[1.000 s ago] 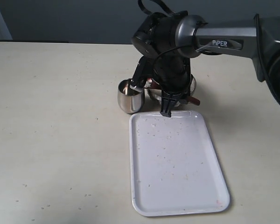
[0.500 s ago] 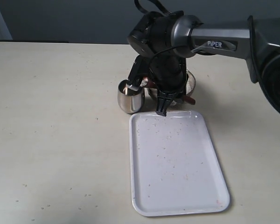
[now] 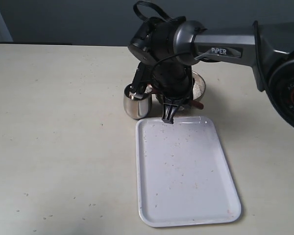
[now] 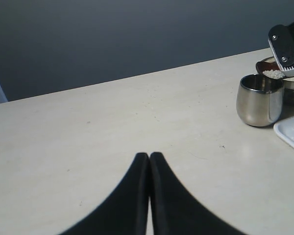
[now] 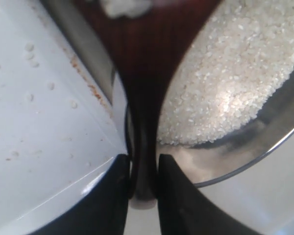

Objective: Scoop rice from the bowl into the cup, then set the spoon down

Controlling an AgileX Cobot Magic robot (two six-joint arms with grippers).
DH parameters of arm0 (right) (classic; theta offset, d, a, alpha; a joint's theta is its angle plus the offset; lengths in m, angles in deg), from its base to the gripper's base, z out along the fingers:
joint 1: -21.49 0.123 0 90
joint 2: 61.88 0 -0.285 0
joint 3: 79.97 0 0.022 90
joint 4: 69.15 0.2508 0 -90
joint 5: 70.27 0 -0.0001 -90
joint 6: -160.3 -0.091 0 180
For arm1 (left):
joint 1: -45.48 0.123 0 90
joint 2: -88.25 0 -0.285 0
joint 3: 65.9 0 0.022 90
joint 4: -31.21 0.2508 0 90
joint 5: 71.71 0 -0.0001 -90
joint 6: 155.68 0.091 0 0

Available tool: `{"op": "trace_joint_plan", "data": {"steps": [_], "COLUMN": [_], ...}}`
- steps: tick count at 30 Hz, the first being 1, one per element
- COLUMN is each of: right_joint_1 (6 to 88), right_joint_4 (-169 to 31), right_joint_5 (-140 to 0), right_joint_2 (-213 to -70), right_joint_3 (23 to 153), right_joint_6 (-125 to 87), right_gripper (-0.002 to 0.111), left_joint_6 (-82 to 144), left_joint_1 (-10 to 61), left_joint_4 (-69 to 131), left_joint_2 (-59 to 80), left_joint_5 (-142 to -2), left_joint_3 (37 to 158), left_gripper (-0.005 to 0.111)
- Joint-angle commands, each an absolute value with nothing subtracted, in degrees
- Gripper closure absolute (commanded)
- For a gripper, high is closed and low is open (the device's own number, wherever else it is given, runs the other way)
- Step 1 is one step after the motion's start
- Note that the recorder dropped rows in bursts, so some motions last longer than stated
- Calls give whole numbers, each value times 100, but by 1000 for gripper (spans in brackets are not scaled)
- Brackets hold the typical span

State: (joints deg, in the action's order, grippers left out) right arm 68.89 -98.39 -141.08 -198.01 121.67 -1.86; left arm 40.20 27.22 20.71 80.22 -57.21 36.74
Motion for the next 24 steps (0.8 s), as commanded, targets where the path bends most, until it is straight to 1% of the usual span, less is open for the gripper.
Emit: {"op": "trace_joint_plan", "data": {"steps": [1,24], "right_joint_1": [6893,7056], "right_joint_4": [-9885,-10475], "right_joint_5": [-14023,-14023], "right_joint_2": [-19818,-19818], "right_joint_3": [12209,12209], "right_joint_6": [-233,-526], "right_gripper": [109,109], "left_joint_6": [3988,3988], "left_joint_1": [2694,2694], "left_joint_4": [2067,2077], "left_joint_2": [8046,8046], "left_joint_5": [-5792,-5792], "left_joint_3": [3688,3688], "left_gripper": [106,106]}}
